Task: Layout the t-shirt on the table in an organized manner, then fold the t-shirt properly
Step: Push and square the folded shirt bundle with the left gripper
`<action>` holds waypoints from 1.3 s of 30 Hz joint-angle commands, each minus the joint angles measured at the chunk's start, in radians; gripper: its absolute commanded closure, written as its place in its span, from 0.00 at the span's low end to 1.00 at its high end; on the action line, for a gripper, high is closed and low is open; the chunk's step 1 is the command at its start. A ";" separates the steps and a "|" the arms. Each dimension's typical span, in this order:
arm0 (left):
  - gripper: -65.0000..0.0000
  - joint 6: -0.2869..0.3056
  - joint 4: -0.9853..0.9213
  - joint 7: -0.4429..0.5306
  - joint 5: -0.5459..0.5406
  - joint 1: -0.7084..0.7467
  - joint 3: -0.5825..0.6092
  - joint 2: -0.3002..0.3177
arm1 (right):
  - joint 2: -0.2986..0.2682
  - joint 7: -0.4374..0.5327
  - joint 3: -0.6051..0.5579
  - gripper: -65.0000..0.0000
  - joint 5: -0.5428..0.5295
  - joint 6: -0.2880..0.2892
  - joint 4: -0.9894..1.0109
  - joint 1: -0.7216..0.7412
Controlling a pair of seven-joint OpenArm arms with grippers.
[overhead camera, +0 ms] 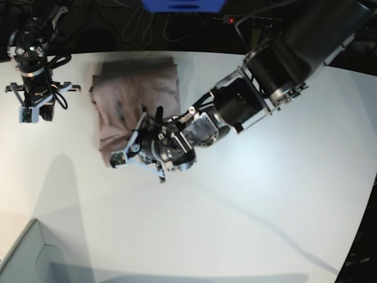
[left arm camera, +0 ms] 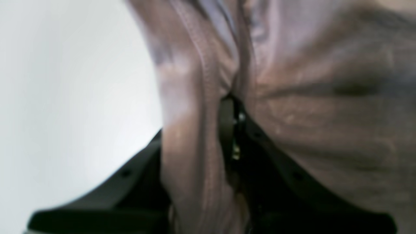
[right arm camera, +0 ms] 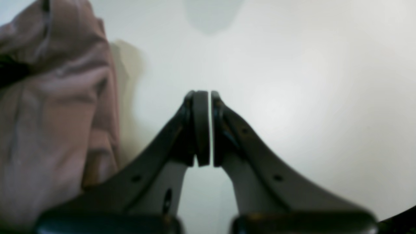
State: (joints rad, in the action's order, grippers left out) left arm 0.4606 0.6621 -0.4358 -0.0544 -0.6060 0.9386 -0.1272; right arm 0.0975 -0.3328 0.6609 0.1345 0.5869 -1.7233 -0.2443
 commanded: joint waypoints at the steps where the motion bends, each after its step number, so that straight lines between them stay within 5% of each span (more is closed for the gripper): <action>1: 1.00 -0.003 0.020 0.005 0.000 -0.016 -0.003 -0.009 | -0.005 0.022 0.003 1.00 -0.011 0.011 -0.020 0.004; 12: 0.98 -0.001 0.022 0.004 0.001 -0.015 -0.002 -0.010 | 0.008 0.022 -0.002 1.00 -0.011 0.011 -0.020 0.006; 20: 0.44 -0.001 0.023 0.004 0.000 -0.045 -0.010 -0.007 | 0.008 0.022 0.001 1.00 -0.011 0.011 -0.020 0.004; 34: 0.43 -0.012 0.322 -0.048 0.000 -0.061 -0.019 0.113 | 0.009 0.022 -0.002 1.00 -0.012 0.011 -0.020 -0.031; 39: 0.44 -0.012 0.486 -0.143 -0.002 -0.002 -0.223 0.208 | 0.044 0.025 -0.008 1.00 -0.014 0.014 -0.031 -0.037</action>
State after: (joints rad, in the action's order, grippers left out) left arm 0.4549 1.1347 -0.5800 -0.0555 -0.5915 0.7181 0.0757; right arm 0.1410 -0.3382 0.6552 0.1364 0.5873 -1.7306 -0.2863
